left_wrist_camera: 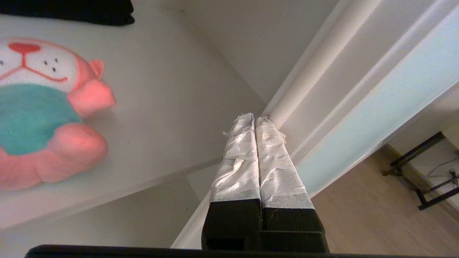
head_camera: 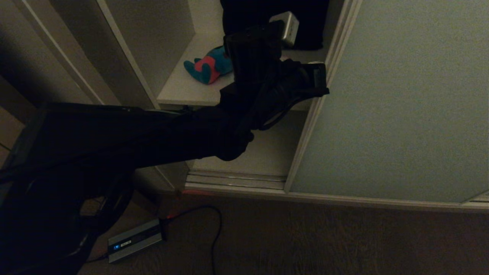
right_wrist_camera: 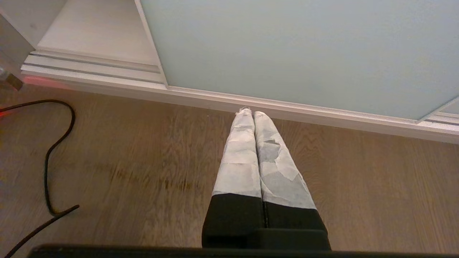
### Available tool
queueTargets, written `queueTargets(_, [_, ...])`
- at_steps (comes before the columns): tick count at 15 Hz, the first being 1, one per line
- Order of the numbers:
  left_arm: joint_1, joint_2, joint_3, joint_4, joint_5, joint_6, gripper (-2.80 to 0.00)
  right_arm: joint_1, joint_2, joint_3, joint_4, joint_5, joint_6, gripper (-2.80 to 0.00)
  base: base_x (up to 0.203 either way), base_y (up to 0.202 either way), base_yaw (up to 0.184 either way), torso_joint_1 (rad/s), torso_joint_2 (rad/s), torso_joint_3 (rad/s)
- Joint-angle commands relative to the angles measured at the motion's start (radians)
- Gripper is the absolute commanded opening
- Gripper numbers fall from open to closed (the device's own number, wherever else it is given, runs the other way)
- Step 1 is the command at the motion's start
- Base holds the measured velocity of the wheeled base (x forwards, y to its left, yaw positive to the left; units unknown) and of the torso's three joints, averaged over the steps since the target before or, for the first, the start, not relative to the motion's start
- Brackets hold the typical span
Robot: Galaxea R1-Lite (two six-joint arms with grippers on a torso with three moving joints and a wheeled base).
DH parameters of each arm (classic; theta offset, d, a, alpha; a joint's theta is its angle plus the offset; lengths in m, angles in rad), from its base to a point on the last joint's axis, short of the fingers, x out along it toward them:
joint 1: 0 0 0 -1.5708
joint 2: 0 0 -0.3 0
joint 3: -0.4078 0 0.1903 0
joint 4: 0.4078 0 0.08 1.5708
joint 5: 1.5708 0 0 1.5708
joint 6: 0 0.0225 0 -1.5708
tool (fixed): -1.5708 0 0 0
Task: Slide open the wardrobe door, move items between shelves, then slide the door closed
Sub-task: Open the door
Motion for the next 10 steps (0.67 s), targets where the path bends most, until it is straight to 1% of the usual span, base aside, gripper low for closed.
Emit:
queueTargets(1, [-0.002,0.016,0.001,-0.022,-0.014,-0.004,-2.80,-0.001,0.000,0.003,0.000,0.000,0.000,-2.80,0.000,0.000,0.000,0.000,0.00,0.000])
queueTargets(4, [-0.023,0.027,0.001,-0.040,-0.068,-0.001,-2.80,-0.001,0.000,0.003,0.000,0.000,0.000,-2.80,0.000,0.000,0.000,0.000,0.00,0.000])
queueTargets(7, [-0.039,0.042,0.001,-0.072,-0.078,-0.003,-2.80,0.000,0.000,0.003,0.000,0.000,0.000,-2.80,0.000,0.000,0.000,0.000,0.00,0.000])
queueTargets(10, [-0.074,0.041,0.001,-0.073,-0.119,0.000,-2.80,0.000,0.000,0.003,0.000,0.000,0.000,-2.80,0.000,0.000,0.000,0.000,0.00,0.000])
